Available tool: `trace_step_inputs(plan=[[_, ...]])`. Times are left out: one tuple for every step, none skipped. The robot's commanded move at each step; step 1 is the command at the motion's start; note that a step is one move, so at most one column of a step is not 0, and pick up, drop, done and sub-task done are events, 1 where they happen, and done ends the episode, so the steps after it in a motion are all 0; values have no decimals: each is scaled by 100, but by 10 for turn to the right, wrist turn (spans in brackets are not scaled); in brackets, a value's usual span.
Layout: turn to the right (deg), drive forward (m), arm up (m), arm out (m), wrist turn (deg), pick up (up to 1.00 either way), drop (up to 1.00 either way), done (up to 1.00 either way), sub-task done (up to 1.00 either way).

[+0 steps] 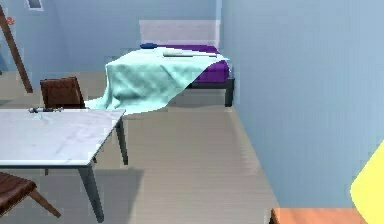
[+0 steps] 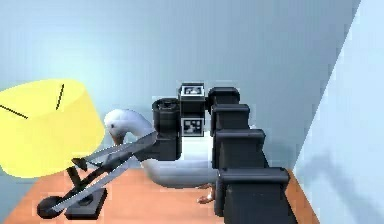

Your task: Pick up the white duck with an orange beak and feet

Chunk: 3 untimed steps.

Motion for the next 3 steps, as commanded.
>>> trace_step_inputs(plan=[[0,0,0,0,450,0,0,0,0],[0,0,0,0,450,0,0,0,0],[0,0,-24,0,0,0,0,0,0]])
